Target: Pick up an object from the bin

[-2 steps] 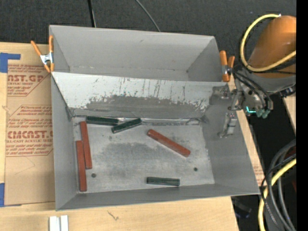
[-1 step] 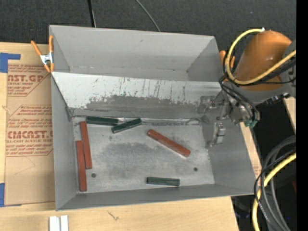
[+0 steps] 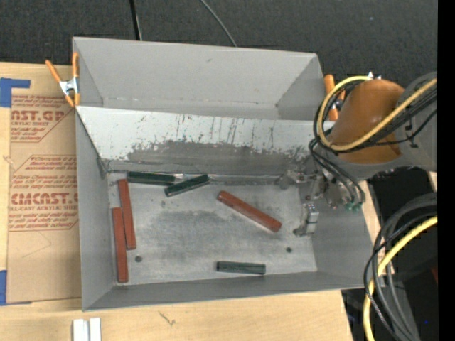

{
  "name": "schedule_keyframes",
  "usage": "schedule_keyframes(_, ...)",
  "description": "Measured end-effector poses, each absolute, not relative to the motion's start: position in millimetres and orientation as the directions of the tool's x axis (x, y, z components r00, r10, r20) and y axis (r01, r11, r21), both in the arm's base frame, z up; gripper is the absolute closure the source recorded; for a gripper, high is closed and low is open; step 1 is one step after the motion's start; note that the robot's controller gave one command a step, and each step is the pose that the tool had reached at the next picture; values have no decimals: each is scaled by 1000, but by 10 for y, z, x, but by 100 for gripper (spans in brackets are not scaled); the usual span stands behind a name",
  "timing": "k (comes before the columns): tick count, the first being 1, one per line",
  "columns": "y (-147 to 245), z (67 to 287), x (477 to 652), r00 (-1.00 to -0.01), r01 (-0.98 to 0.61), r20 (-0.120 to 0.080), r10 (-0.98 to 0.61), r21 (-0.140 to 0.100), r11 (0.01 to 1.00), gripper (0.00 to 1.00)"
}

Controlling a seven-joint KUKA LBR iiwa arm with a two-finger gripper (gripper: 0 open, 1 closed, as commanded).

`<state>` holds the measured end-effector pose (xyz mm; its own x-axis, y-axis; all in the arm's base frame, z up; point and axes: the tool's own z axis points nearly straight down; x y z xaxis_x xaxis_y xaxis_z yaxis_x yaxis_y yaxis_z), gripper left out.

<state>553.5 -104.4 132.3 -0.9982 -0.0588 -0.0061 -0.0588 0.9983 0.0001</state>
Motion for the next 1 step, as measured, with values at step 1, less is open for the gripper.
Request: schedule_keyframes(1, -548, 744, 5722, -1000, -7, -1, -7, 1, 1000, 100)
